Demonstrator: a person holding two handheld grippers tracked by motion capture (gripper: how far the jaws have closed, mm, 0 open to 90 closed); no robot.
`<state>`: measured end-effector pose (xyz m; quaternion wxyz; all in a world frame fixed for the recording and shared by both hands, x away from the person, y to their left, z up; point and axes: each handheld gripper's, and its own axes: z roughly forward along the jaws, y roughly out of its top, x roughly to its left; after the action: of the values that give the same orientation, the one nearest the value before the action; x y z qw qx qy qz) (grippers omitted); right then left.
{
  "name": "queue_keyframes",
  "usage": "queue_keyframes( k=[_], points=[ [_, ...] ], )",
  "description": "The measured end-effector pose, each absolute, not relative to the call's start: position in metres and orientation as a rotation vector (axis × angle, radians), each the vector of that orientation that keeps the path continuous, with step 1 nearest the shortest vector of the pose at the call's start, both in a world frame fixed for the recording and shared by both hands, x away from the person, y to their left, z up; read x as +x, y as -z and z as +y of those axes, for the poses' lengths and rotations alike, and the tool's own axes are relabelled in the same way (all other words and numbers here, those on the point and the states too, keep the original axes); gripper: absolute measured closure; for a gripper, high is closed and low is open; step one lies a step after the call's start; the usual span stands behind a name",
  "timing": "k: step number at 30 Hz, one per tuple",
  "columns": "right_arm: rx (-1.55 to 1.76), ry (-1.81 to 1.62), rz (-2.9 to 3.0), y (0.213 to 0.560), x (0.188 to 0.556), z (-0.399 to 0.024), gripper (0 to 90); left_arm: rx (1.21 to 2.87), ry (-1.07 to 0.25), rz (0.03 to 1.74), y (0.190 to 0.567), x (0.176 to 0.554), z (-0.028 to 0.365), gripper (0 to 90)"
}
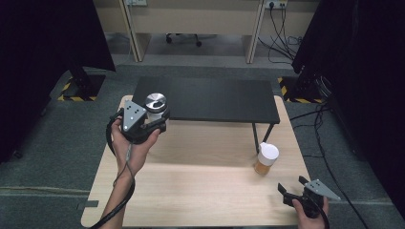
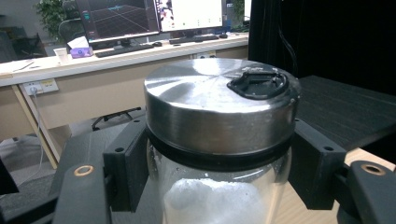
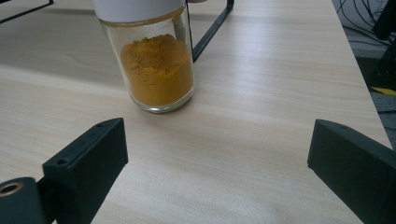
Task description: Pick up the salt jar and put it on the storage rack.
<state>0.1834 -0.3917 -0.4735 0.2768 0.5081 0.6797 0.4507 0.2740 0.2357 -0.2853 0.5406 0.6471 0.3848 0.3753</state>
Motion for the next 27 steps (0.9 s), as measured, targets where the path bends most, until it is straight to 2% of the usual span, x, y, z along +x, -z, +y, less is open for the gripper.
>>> queue_keyframes(
  k=[12,27],
  points=[
    [1.367,-1.218,1.819,0.474,0.183,-0.392,5.2,1.532,-0.932,0.941,0.264,0.297,0.231,30.8],
    [1.366,-1.230,1.816,0.475,0.182,-0.394,5.2,1.506,-0.974,0.981,0.275,0.343,0.217,31.0]
  ],
)
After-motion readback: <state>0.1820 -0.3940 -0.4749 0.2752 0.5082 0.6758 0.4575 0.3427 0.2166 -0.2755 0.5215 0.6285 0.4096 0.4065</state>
